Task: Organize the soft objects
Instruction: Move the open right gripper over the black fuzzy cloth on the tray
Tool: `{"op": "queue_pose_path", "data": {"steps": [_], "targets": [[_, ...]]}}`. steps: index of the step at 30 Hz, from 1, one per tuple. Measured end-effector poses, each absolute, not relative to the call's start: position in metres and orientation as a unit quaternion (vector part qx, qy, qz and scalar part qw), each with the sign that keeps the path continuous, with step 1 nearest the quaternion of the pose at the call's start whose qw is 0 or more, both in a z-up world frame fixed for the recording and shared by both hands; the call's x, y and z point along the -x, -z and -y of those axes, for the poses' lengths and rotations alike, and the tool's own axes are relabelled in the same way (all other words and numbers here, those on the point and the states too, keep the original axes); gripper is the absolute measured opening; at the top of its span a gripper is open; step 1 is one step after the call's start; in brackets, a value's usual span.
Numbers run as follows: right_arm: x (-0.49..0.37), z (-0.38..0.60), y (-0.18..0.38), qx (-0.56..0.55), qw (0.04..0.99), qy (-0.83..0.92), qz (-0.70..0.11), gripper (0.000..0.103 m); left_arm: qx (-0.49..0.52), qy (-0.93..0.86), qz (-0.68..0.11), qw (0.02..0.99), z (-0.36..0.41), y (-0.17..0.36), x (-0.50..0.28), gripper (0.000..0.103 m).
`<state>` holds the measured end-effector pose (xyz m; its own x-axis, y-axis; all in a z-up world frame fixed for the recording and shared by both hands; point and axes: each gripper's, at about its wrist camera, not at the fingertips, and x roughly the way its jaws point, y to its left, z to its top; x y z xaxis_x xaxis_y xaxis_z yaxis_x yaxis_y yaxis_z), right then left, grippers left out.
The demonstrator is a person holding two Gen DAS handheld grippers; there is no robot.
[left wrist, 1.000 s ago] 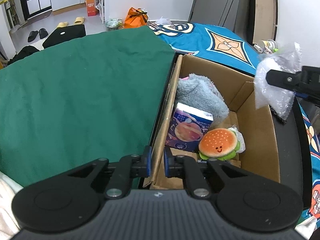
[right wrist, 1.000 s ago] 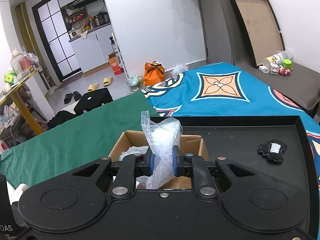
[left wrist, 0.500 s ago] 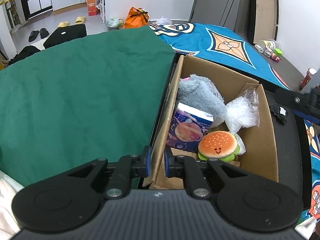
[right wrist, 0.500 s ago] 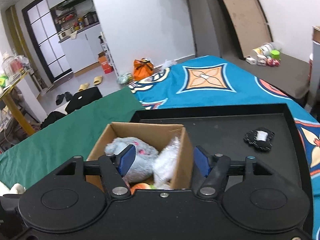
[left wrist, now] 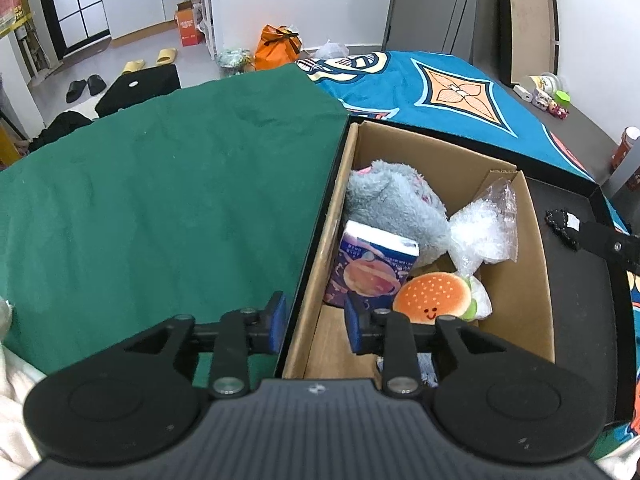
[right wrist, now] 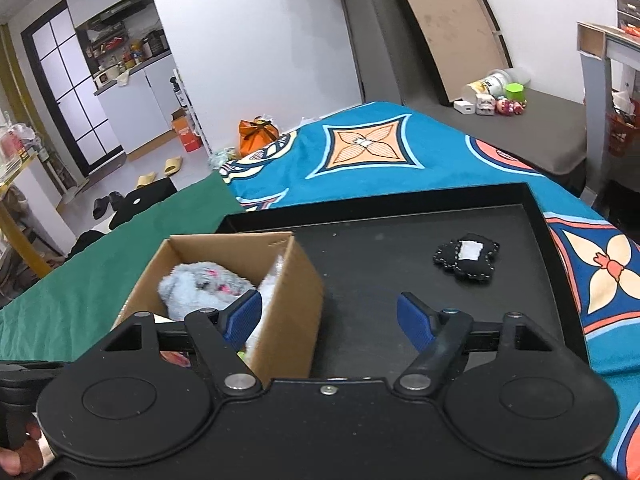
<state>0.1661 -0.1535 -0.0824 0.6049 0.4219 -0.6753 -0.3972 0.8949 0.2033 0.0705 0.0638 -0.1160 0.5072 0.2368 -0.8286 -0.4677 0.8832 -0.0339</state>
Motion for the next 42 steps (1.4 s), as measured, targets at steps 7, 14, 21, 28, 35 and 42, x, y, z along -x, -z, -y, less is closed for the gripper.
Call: {"op": "queue_pose_path", "data": {"steps": [7,14,21,28,35,42], "targets": [[-0.177,0.167,0.090,-0.024,0.896,-0.219,-0.385,0.076,0.109,-0.214,-0.450,0.860,-0.058,0.114,-0.078,0.048],[-0.188,0.179,0.099,-0.033,0.896,-0.208,-0.391,0.077,0.081,-0.211,-0.455,0.861,-0.047,0.114,-0.088,0.059],[-0.200,0.192,0.100,-0.046,0.898,-0.201,-0.388,0.077,0.058,-0.231,-0.457,0.857,-0.041,0.114,-0.096,0.069],[-0.213,0.209,0.111,-0.055,0.898,-0.188,-0.394,0.077,0.035,-0.238,-0.460,0.855,-0.032,0.115,-0.106,0.070],[-0.224,0.219,0.122,-0.066,0.895,-0.179,-0.403,0.077,0.010,-0.245,-0.466,0.850,-0.024,0.121,-0.116,0.071],[-0.238,0.229,0.131,-0.075,0.892,-0.178,-0.409,0.077,-0.003,-0.260,-0.468,0.844,-0.020,0.125,-0.125,0.071]]}}
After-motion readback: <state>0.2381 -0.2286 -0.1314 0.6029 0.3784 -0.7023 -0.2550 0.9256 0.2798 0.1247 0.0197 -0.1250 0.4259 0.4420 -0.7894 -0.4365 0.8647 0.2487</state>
